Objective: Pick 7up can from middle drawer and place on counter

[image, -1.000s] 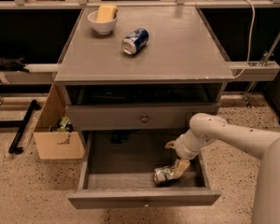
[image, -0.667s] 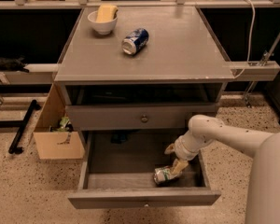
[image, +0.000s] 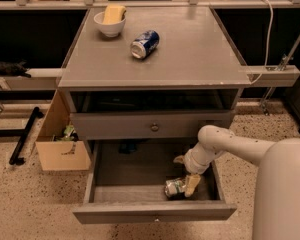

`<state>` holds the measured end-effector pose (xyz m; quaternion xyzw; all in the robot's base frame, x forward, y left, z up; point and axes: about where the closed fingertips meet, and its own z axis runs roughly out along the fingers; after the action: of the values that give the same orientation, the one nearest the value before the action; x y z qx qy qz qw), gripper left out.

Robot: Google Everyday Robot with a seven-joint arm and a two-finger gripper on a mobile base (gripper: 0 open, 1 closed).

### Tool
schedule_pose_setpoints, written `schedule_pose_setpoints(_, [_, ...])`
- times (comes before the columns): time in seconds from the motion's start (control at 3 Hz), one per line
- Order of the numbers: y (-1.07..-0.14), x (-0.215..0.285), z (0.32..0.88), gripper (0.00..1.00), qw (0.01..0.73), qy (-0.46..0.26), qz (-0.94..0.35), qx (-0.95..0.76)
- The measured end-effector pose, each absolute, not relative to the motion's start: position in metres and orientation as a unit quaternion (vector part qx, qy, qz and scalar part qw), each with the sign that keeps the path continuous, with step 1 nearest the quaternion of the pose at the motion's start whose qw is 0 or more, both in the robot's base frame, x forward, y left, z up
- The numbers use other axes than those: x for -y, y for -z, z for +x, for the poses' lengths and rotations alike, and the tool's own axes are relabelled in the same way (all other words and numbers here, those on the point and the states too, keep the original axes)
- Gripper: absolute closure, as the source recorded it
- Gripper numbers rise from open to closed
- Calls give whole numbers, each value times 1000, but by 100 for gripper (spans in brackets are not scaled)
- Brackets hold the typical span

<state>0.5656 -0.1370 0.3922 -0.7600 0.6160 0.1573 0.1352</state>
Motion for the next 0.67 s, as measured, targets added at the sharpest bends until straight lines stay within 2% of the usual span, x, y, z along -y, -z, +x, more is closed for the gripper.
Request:
schedule_pose_setpoints(0.33, [-381,132,560,13,124,-170,-763,-611])
schedule_pose_setpoints(0.67, [-369,129,555,28,116,-182,-765,-607])
